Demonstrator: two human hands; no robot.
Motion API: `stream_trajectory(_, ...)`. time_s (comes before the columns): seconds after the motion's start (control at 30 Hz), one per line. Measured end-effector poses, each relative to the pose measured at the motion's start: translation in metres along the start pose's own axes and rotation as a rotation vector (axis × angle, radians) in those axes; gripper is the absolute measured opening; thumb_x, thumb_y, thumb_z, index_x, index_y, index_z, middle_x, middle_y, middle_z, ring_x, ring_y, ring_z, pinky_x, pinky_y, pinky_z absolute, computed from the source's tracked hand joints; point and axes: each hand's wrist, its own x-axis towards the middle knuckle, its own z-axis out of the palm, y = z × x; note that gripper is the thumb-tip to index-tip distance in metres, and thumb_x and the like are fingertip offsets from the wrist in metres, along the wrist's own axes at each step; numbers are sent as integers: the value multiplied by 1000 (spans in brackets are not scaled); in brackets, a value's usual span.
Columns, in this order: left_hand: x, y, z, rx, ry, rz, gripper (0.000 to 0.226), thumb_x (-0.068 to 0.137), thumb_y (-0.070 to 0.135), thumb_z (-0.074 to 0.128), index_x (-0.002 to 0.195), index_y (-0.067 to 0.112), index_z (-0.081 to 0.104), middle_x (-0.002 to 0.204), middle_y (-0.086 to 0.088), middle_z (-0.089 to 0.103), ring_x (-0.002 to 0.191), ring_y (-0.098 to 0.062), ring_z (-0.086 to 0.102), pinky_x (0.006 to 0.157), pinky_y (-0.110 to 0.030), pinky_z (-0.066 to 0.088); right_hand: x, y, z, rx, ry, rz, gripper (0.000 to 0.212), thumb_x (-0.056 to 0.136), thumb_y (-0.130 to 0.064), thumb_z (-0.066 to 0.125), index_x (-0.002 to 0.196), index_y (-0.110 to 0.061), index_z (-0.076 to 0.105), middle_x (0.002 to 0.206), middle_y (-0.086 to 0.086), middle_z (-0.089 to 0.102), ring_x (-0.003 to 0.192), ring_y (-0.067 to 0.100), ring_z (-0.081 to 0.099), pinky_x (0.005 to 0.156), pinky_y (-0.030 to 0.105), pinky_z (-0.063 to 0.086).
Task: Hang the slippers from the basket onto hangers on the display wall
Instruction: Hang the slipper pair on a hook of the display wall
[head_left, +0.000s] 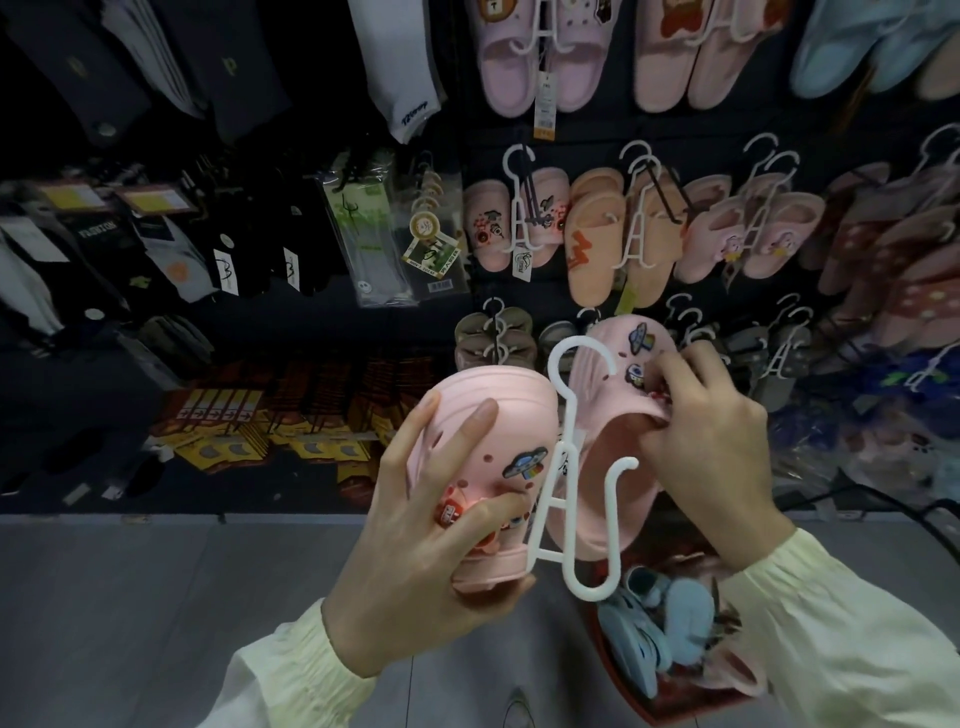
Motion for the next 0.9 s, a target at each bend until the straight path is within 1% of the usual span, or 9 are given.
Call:
stream_trajectory(0.1,1,1,1,18,22,-21,54,70,46,86,114,28,58,160,-10,25,146,-51,15,117,-61,24,-2,-7,-10,8,53,-39,31,65,5,69,94,-4,61,99,12,56,56,35,55,47,35,46)
stream_trajectory(0.27,2,1,-3,52,61,-26,55,68,43,87,112,26,59,160,-10,23,146,-51,13,118,-60,21,-9,-18,-21,18,95,-91,28,69,9,72,90,-5,60,95,10,54,56,27,54,47,28,42)
stream_trajectory(0.4,5,0,-6,86,93,-42,58,67,43,90,113,26,59,159,-12,23,145,-52,14,118,-61,20,-19,-25,-26,33,72,-133,39,62,17,74,92,-4,60,97,12,54,59,26,54,52,25,38)
stream_trajectory(0.47,7,1,-8,94,119,-53,56,70,44,87,114,25,59,158,-13,23,144,-53,15,117,-62,20,-25,-29,-28,34,61,-162,42,60,19,72,94,-3,60,97,14,54,60,27,54,51,27,39)
stream_trajectory(0.57,11,0,-9,105,161,-67,52,73,47,84,113,25,59,158,-13,21,144,-54,15,117,-61,21,-35,-33,-28,74,70,-236,33,70,10,67,99,-4,58,96,15,53,63,30,53,49,35,48)
stream_trajectory(0.63,13,-1,-9,119,182,-68,53,72,46,86,112,24,59,158,-13,21,143,-54,16,117,-61,21,-41,-32,-29,100,66,-267,31,76,1,66,104,-6,55,98,14,53,66,29,54,53,32,46)
stream_trajectory(0.73,19,-3,-7,140,217,-56,56,69,44,89,111,23,59,157,-13,20,142,-55,16,118,-57,18,-48,-27,-31,121,71,-273,32,79,-4,61,110,-9,52,102,12,51,70,30,57,61,25,41)
stream_trajectory(0.83,28,-4,-1,151,244,-41,57,66,39,91,111,23,59,159,-12,18,141,-55,17,117,-57,19,-50,-18,-34,127,88,-286,40,77,1,63,114,-9,51,107,10,46,74,32,61,61,32,53)
stream_trajectory(0.9,34,-3,6,152,248,-21,57,66,38,91,111,24,59,164,-5,13,142,-54,17,117,-57,20,-49,-11,-36,116,103,-296,45,74,1,71,113,-8,51,109,10,45,77,32,61,66,33,56)
